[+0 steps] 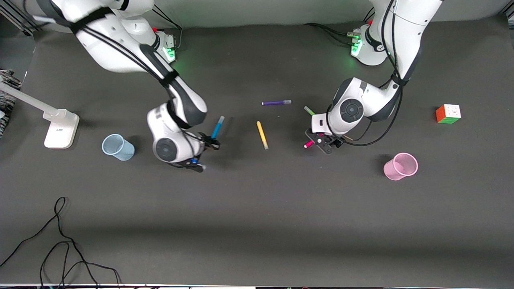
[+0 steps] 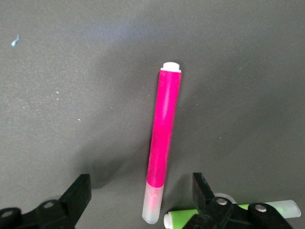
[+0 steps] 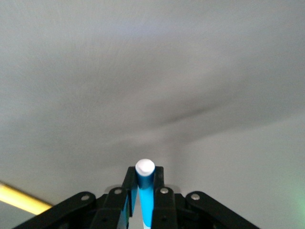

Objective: Place pink and blue markers in matching cups
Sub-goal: 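Close the right gripper on the blue marker while the left gripper grasps the pink marker, then carry the blue marker over the blue cup while the left gripper lifts the pink marker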

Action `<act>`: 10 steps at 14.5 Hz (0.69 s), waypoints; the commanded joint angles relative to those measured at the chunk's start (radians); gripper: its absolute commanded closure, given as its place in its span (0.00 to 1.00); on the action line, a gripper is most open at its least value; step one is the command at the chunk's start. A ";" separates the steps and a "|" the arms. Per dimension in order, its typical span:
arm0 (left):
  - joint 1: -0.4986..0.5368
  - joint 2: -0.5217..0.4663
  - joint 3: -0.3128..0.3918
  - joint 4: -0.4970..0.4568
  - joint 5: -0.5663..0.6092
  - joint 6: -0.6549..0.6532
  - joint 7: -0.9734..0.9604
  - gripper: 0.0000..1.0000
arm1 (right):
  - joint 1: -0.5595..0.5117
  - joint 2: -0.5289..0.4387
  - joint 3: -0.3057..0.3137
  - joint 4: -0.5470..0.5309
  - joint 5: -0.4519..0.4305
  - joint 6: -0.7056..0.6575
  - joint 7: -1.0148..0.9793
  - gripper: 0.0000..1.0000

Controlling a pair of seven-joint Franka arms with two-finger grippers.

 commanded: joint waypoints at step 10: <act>-0.029 0.001 0.011 0.011 0.011 -0.034 -0.051 0.79 | -0.013 -0.456 -0.350 -0.253 -0.375 0.205 -0.555 1.00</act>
